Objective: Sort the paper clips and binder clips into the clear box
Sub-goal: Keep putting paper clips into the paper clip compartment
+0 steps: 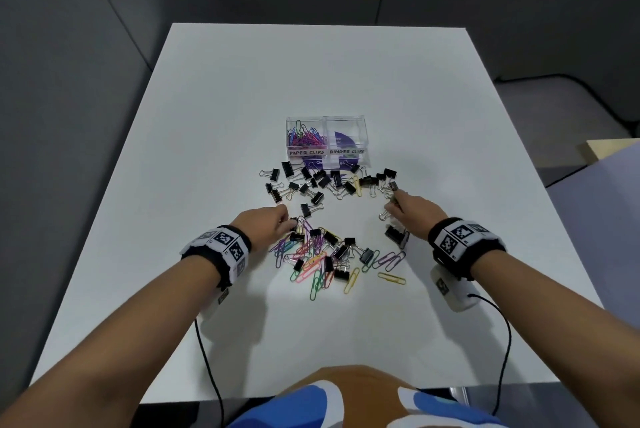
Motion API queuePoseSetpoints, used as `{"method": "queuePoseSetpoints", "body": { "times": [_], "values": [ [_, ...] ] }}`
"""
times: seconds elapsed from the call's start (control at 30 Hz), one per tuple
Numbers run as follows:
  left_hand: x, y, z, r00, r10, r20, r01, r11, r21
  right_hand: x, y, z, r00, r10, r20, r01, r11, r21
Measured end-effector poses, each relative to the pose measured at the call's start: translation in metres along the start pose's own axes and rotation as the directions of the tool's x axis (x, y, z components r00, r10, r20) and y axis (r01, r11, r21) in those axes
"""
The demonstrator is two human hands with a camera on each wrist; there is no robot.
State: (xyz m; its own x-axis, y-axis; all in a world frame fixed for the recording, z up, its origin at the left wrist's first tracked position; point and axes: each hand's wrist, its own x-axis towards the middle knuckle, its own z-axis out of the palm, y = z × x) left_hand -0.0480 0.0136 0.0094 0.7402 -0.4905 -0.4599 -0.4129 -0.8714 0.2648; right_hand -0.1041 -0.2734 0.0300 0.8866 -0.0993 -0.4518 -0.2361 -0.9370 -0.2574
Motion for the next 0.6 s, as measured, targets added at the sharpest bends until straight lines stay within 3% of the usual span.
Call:
{"method": "queuePoseSetpoints", "body": {
  "times": [0.17,0.4,0.6],
  "values": [
    [-0.005,-0.006,0.006,0.991,-0.042,0.130,0.039,0.999,0.027,-0.016,0.007,0.006,0.999,-0.052,-0.005,0.050,0.983,-0.176],
    [-0.005,0.012,0.018,0.995,-0.031,0.096,0.029,0.999,0.019,-0.036,0.022,0.022,0.968,-0.203,0.149,0.239,0.929,-0.284],
    [0.007,0.041,0.020,0.997,-0.006,0.075,0.010,0.998,-0.054,-0.043,0.025,0.030,0.956,-0.206,0.211,0.259,0.928,-0.267]
  ]
}}
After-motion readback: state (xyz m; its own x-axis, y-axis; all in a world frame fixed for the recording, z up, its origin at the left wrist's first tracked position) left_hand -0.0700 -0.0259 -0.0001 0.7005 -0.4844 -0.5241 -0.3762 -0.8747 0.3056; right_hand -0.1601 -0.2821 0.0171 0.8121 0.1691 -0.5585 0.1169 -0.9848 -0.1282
